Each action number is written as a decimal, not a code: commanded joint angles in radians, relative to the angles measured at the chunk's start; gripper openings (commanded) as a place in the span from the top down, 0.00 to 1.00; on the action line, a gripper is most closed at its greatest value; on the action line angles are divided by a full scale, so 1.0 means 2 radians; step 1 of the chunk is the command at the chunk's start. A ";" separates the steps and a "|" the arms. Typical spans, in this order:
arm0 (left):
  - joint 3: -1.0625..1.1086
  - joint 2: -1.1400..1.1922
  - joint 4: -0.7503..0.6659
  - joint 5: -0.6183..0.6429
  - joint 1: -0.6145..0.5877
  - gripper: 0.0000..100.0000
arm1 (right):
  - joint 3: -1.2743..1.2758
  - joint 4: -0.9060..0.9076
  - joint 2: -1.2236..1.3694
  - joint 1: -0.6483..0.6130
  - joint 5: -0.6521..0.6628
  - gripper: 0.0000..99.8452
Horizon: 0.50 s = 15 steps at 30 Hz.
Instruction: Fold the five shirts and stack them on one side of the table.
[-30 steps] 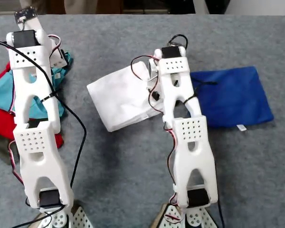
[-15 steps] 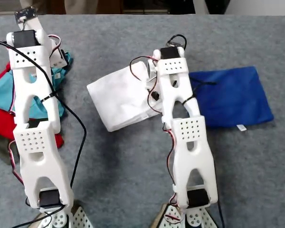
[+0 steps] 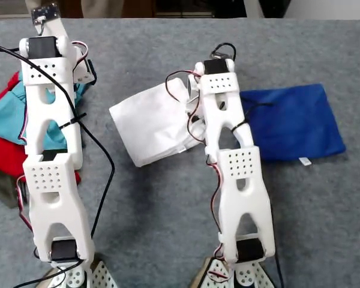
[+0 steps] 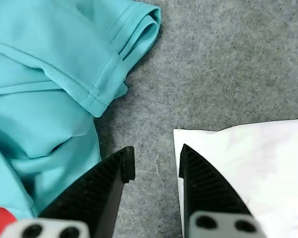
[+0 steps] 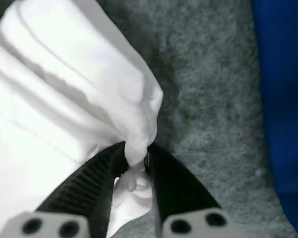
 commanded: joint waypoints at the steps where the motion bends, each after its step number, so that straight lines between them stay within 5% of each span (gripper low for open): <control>1: -0.021 -0.033 0.005 -0.002 -0.005 0.84 | -0.013 0.008 -0.040 0.021 0.018 1.00; 15: -0.021 -0.033 0.005 0.006 -0.018 0.84 | -0.014 0.005 -0.222 0.119 0.079 1.00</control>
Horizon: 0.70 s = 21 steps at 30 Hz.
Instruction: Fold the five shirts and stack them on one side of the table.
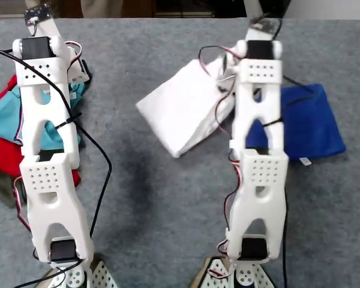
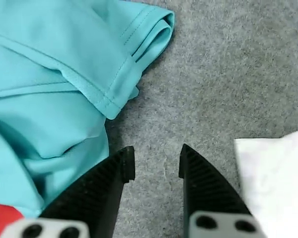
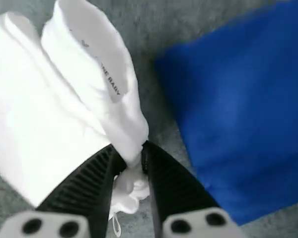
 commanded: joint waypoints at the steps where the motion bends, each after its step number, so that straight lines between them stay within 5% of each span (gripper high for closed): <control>1: -0.021 -0.033 0.005 0.013 -0.005 0.84 | -0.014 0.005 -0.069 0.036 0.021 1.00; 21: -0.021 -0.033 0.005 0.020 0.000 0.84 | -0.010 -0.009 -0.081 0.262 0.096 1.00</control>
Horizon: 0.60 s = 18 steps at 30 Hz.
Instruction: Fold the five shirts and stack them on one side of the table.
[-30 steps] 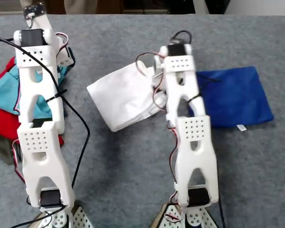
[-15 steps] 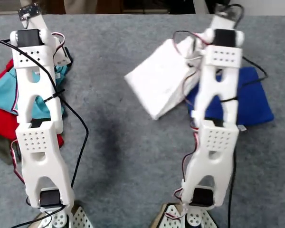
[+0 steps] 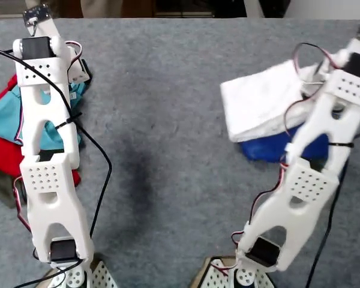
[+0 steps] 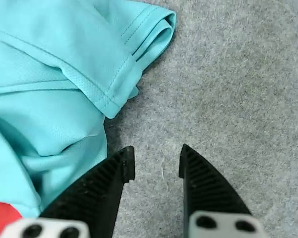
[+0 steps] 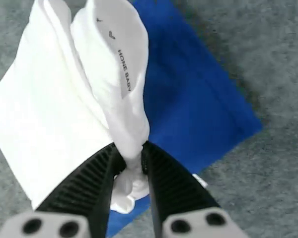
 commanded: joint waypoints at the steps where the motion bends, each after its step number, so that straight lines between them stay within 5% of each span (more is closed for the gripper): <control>1: -0.021 -0.033 0.005 0.008 0.001 0.84 | -0.010 -0.008 -0.045 0.032 0.010 1.00; 18: -0.021 -0.033 0.005 0.020 0.001 0.84 | -0.010 -0.028 -0.011 0.077 0.013 0.99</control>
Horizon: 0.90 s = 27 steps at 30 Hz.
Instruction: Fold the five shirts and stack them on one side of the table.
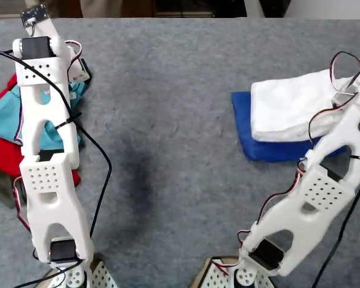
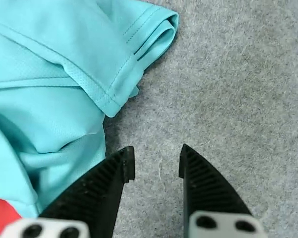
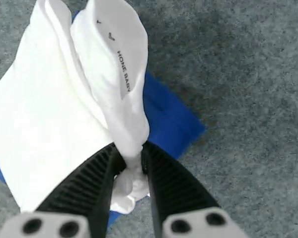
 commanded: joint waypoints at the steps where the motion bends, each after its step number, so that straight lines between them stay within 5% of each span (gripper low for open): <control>1: -0.021 -0.033 0.005 0.002 0.001 0.84 | -0.010 -0.008 -0.012 0.001 0.007 0.98; 11: -0.022 -0.048 0.005 -0.001 -0.002 0.84 | -0.015 0.025 -0.016 -0.003 0.061 0.63; 17: -0.017 -0.094 0.005 -0.001 -0.014 0.84 | -0.008 0.027 -0.072 0.002 0.072 0.64; 23: -0.016 -0.145 0.005 -0.014 -0.078 0.84 | 0.033 0.027 -0.155 -0.023 0.073 0.99; 27: 0.017 -0.177 0.005 -0.051 -0.138 0.84 | 0.092 0.027 -0.203 -0.048 0.073 0.92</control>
